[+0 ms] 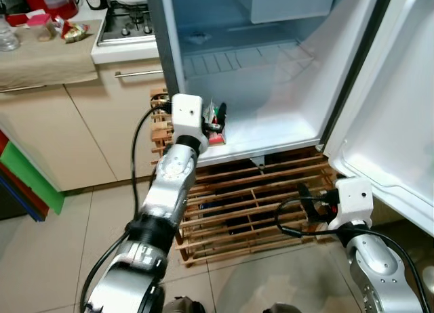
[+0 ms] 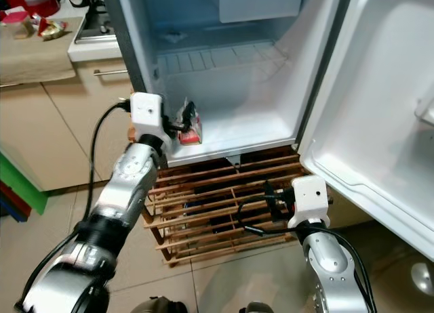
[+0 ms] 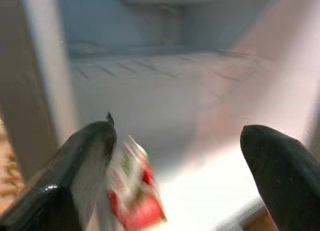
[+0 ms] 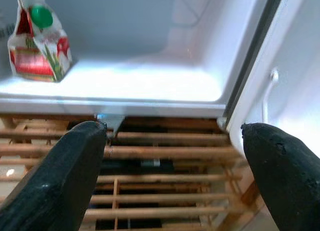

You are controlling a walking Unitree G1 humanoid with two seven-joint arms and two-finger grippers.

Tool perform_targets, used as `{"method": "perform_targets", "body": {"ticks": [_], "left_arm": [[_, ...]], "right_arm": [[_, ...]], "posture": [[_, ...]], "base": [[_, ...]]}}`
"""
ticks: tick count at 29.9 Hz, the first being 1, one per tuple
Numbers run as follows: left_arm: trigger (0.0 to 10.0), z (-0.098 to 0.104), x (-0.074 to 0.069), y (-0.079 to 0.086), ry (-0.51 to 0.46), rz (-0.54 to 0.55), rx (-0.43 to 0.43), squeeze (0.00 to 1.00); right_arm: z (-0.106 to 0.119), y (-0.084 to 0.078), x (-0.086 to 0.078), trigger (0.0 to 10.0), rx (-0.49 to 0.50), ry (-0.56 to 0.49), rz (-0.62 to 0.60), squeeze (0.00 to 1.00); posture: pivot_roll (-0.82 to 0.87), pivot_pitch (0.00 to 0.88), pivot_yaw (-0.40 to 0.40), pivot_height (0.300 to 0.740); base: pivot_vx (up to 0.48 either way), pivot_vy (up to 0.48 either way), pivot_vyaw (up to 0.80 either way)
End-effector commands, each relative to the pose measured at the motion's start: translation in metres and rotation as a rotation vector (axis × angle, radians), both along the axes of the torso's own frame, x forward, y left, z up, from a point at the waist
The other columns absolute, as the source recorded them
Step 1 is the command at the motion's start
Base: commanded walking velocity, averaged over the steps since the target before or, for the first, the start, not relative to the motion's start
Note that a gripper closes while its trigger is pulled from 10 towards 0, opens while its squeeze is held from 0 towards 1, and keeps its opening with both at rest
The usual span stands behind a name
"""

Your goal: Restocking fridge

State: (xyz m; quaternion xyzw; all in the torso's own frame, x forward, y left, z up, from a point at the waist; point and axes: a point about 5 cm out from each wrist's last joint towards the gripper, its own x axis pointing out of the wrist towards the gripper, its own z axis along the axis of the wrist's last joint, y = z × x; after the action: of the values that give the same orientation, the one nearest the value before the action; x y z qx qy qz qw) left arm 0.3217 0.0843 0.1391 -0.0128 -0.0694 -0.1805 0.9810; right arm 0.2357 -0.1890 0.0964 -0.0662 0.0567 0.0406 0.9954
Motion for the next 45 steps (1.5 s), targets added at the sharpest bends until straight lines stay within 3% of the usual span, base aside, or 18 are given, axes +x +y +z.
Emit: {"method": "perform_targets", "body": {"ticks": [1, 3, 4, 6, 9, 17, 22, 35, 45], "left_arm": [[10.0, -0.003, -0.023, 0.007, -0.006, -0.044, 0.029, 0.00], [10.0, -0.009, -0.037, 0.016, 0.017, -0.005, 0.078, 0.00], [10.0, -0.009, -0.037, 0.016, 0.017, -0.005, 0.078, 0.00], [10.0, -0.009, -0.037, 0.032, 0.024, 0.083, 0.075, 0.00], [10.0, -0.002, -0.037, 0.044, 0.034, 0.137, 0.018, 0.00], [10.0, 0.011, -0.036, 0.028, 0.009, 0.079, -0.007, 0.00], [10.0, 0.010, -0.035, 0.027, 0.024, 0.072, -0.018, 0.00], [10.0, 0.012, -0.027, 0.026, 0.024, 0.089, 0.013, 0.00], [10.0, 0.008, -0.022, 0.028, 0.046, 0.117, -0.002, 0.00]], "right_arm": [[-0.003, -0.003, 0.000, 10.0, 0.015, -0.018, -0.054, 0.00], [-0.006, -0.003, -0.003, 10.0, 0.025, -0.021, -0.074, 0.00], [-0.006, -0.003, -0.003, 10.0, 0.025, -0.021, -0.074, 0.00], [-0.009, -0.005, -0.009, 10.0, 0.031, -0.016, -0.078, 0.00], [-0.011, -0.006, -0.009, 10.0, 0.044, -0.015, -0.082, 0.00], [-0.001, -0.006, 0.010, 10.0, 0.016, -0.065, -0.048, 0.00], [-0.004, -0.006, 0.008, 10.0, 0.009, -0.055, -0.030, 0.00], [-0.006, -0.005, 0.009, 10.0, 0.014, -0.046, -0.018, 0.00], [-0.003, -0.005, 0.012, 10.0, 0.022, -0.057, -0.016, 0.00]], "posture": [[-0.07, 0.000, 0.052, 0.740], [-0.07, 0.000, 0.053, 0.740], [-0.07, 0.000, 0.053, 0.740], [-0.06, 0.000, 0.049, 0.740], [-0.07, 0.000, 0.045, 0.740], [-0.08, 0.000, 0.046, 0.740], [-0.10, 0.000, 0.052, 0.740], [-0.10, 0.000, 0.060, 0.740], [-0.11, 0.000, 0.056, 0.740]], "base": [[0.000, 0.000, 0.00], [0.000, 0.000, 0.00], [0.000, 0.000, 0.00], [0.000, 0.000, 0.00], [0.000, -0.160, 0.00], [0.000, -0.120, 0.36], [0.000, -0.373, 0.46], [0.000, 0.000, 0.00], [-0.271, 0.000, 0.00]]}}
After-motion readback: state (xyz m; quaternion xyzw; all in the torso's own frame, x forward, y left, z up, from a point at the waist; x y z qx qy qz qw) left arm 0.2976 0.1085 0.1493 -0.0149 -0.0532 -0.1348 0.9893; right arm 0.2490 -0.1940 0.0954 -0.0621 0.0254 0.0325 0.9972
